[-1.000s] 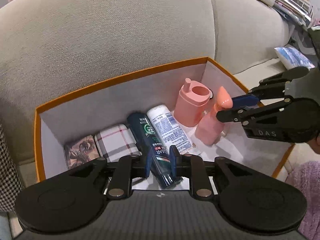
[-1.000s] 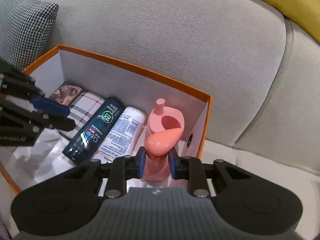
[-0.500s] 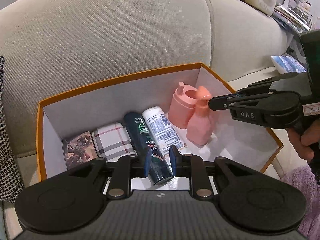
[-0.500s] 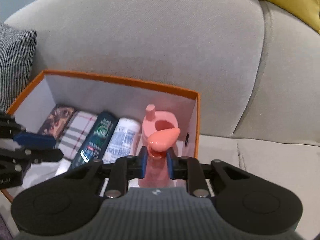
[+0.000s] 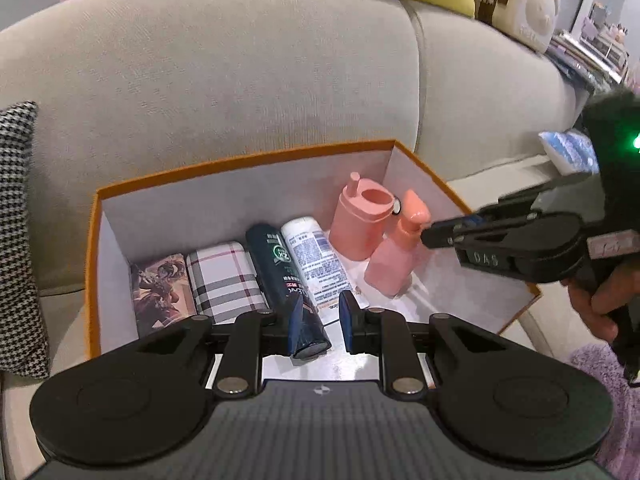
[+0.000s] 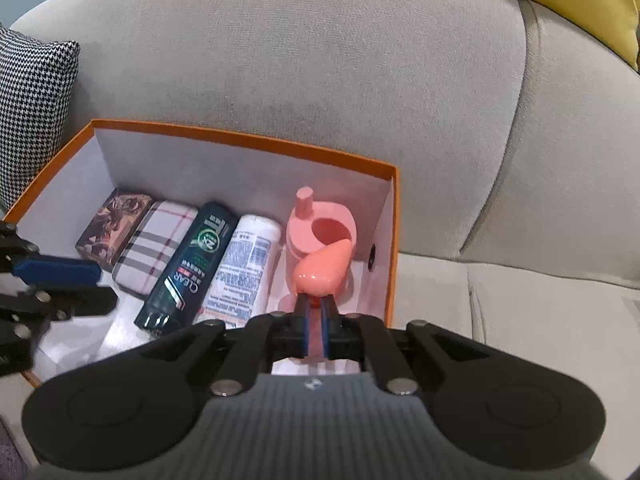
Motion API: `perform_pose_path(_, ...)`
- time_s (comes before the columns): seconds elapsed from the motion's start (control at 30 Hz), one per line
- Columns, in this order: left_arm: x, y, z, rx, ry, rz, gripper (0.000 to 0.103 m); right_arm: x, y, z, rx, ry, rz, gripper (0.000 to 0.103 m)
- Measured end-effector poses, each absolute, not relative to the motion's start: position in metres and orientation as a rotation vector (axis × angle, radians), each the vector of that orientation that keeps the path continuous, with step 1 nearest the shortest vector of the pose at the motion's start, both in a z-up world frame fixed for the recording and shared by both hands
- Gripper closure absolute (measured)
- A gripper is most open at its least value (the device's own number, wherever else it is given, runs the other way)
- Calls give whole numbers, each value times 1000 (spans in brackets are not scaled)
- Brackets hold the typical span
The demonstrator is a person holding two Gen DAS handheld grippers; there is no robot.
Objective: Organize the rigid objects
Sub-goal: 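Raise both tools away from the orange box and move toward the items in front, then grasp the clear cotton cube with the left tool while the right tool grasps the brown cardboard square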
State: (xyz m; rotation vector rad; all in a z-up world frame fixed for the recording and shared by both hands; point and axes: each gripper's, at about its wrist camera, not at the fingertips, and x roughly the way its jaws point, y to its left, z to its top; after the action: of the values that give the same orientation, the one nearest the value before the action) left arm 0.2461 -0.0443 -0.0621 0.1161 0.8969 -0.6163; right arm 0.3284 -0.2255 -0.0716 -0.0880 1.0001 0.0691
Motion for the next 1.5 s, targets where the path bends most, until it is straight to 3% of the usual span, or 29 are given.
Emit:
perform_pose_path(0.67,156,-3,-3,-10,776,-507,75,216,-221,-7,19,809,94,96)
perform_pose_path(0.97,109,19,-33,-68,865,-435,75,148,-201,-12,65,733,101,66)
perform_pose_path(1.1,97,22,-61,-87,926,-418,74,133,-200,-40,155,813,91,65)
perform_pose_path(1.37,100,8,-91,-121,980,-427,58,124,-189,-83,189,936,85,56)
perform_pose_path(1.5,107,4,-99,-162,990,-421,51,133,-190,-89,222,954,61,38)
